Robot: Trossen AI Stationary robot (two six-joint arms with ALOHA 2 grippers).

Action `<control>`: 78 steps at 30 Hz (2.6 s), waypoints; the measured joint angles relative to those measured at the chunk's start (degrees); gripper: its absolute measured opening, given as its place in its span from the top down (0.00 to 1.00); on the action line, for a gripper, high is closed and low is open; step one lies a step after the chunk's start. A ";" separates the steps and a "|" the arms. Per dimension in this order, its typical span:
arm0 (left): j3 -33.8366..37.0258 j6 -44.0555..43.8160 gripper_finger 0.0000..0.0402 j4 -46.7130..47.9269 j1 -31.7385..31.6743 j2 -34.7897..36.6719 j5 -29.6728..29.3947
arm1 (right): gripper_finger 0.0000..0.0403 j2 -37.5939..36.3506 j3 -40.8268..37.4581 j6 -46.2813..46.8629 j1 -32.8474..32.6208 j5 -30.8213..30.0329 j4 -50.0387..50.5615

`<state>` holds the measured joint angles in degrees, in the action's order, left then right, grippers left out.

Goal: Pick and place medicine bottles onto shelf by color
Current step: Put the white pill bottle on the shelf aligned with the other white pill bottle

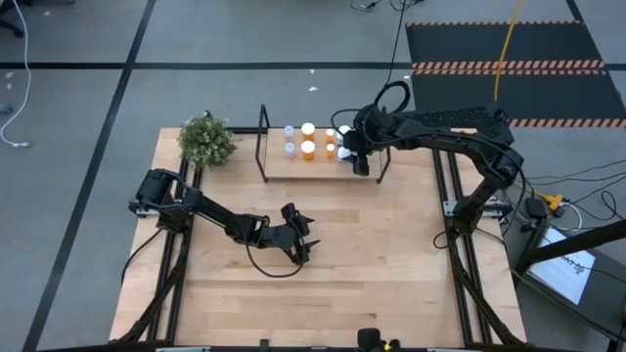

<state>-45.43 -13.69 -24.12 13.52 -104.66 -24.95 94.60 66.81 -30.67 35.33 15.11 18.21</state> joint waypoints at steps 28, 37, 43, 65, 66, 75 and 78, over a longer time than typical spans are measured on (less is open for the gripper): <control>0.00 0.07 0.20 -0.02 0.13 0.00 0.08 | 0.53 1.89 -0.02 -0.02 1.23 3.08 -1.80; 0.00 0.07 0.20 -0.04 0.13 0.00 1.11 | 0.51 1.89 -0.02 -0.23 1.31 3.07 -1.97; 0.00 0.04 0.20 -0.06 0.13 0.00 1.11 | 0.49 1.89 -0.02 -0.18 1.36 3.05 -2.15; 0.00 0.05 0.20 -0.08 0.12 0.00 1.10 | 0.49 1.31 -0.07 -4.54 1.34 1.81 -2.57; 0.00 0.09 0.20 -0.08 0.12 0.00 1.09 | 0.49 1.11 -0.07 -4.90 1.34 1.24 -2.32; 0.00 0.02 0.20 -0.21 0.12 0.00 1.09 | 0.49 -1.52 -0.07 -5.65 1.31 1.25 -0.28; 0.00 0.07 0.20 -0.23 0.13 0.00 1.12 | 0.49 -1.97 -0.07 -5.82 1.31 1.25 0.02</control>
<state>-45.43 -13.63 -24.36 13.65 -104.66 -23.83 92.63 66.74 -36.49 36.64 16.36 18.22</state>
